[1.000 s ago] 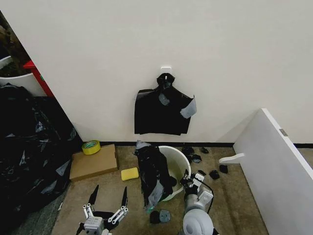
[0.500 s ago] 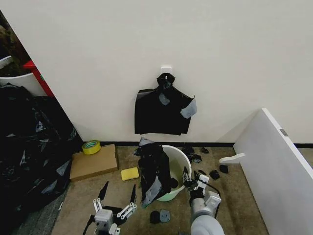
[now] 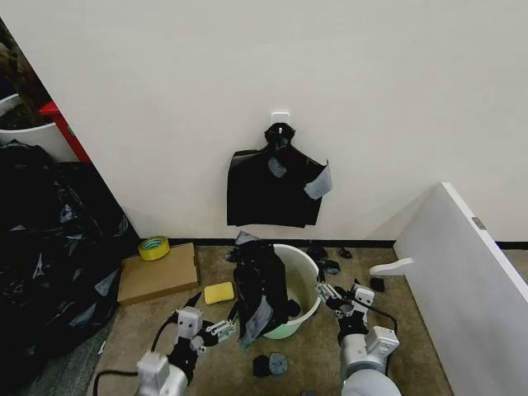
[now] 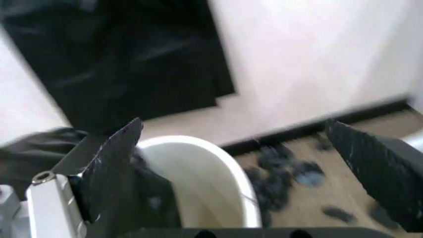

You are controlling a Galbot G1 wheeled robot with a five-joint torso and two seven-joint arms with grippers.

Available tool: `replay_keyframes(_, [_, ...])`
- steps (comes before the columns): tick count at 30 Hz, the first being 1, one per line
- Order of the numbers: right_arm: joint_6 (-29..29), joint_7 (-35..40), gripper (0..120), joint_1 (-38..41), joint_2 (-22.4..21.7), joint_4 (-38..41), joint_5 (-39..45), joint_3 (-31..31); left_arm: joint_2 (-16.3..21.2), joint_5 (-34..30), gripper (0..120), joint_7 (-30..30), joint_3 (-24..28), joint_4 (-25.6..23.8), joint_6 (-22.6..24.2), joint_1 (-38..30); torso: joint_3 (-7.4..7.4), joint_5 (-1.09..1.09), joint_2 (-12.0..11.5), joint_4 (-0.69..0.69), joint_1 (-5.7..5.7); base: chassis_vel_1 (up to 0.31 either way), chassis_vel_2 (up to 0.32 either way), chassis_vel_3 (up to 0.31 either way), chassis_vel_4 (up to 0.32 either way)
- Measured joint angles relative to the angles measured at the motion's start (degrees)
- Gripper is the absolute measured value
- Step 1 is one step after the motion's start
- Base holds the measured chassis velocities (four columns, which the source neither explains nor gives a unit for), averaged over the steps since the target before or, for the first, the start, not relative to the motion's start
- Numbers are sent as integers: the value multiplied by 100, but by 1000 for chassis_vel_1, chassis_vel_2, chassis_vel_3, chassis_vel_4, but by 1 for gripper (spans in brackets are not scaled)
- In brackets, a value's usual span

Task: Place the garbage bag over the trash bin.

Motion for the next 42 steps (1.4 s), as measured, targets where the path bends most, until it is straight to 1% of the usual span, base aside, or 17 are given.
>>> replay_keyframes(1, [60, -107, 100, 3, -23, -9, -119, -15, 16, -51, 100, 9, 46, 76, 49, -113, 0, 0, 0, 3, 0, 0, 0, 0, 0])
replay_keyframes(2, [165, -230, 100, -24, -41, -25, -340, -16, 36, -105, 100, 9, 109, 167, 113, -273, 0, -1, 0, 2, 0, 0, 0, 0, 0])
replay_keyframes(4, [463, -439, 100, -124, -47, -68, -948, 10, 73, -236, 100, -26, 220, 356, 251, -651, 0, -5, 0, -5, 0, 0, 0, 0, 0])
replay_keyframes(6, [655, -611, 100, -206, -46, -72, -1401, 48, 91, -387, 100, -76, 307, 518, 379, -960, 0, 1, 0, -2, 0, 0, 0, 0, 0])
replay_keyframes(8, [733, -673, 100, -264, -39, -61, -1575, 70, 97, -467, 100, -93, 342, 582, 430, -1095, 0, -1, 0, -2, 0, 0, 0, 0, 0])
replay_keyframes(10, [886, -770, 100, -405, 4, -20, -1922, 111, 95, -661, 100, -141, 420, 759, 546, -1439, 0, -2, 0, -2, 0, 0, 0, 0, 0])
replay_keyframes(13, [981, -808, 100, -565, 66, 27, -2180, 138, 75, -913, 100, -213, 623, 1018, 705, -1965, 0, -1, 0, -3, 0, 0, 0, 0, 0])
replay_keyframes(15, [998, -819, 100, -592, 80, 27, -2226, 142, 66, -963, 99, -244, 719, 1080, 742, -2086, 0, 0, 0, -3, 0, 0, 0, 0, 0])
replay_keyframes(18, [1044, -834, 100, -620, 97, 18, -2324, 158, 18, -1318, 99, -374, 1062, 1245, 900, -2494, 0, -1, 0, -1, 0, 0, 0, 0, 0])
replay_keyframes(20, [1044, -839, 100, -633, 89, 24, -2334, 165, -23, -1516, 98, -443, 1266, 1292, 1009, -2715, 0, -1, 0, -3, 0, 0, 0, 0, 0])
replay_keyframes(25, [1044, -842, 100, -686, 86, 43, -2341, 174, -130, -1799, 98, -604, 1407, 1310, 1236, -2935, 0, -1, 0, -2, 0, 0, 0, 0, 0])
replay_keyframes(29, [1043, -856, 100, -748, 87, 44, -2356, 166, -265, -2211, 98, -949, 1518, 1430, 1679, -3287, 0, 0, 0, -1, 0, 0, 0, 0, 0])
replay_keyframes(30, [1043, -856, 100, -748, 87, 44, -2356, 166, -265, -2211, 98, -949, 1518, 1430, 1679, -3287, 0, 0, 0, -1, 0, 0, 0, 0, 0])
replay_keyframes(36, [1038, -860, 100, -796, 90, 63, -2355, 157, -653, -2562, 97, -1163, 1733, 1853, 2201, -3884, 0, -1, 0, -3, 0, 0, 0, 0, 0])
replay_keyframes(37, [1038, -860, 100, -796, 90, 63, -2355, 157, -653, -2562, 97, -1163, 1733, 1853, 2201, -3884, 0, -1, 0, -3, 0, 0, 0, 0, 0])
replay_keyframes(39, [1038, -861, 100, -826, 89, 63, -2359, 155, -760, -2750, 97, -1374, 1795, 1930, 2560, -4003, 0, -2, 0, -4, 0, 0, 0, 0, 0])
replay_keyframes(42, [1038, -861, 100, -839, 97, 58, -2366, 154, -830, -2968, 95, -1520, 1841, 2007, 2869, -4093, 0, -1, 0, -2, 0, 0, 0, 0, 0])
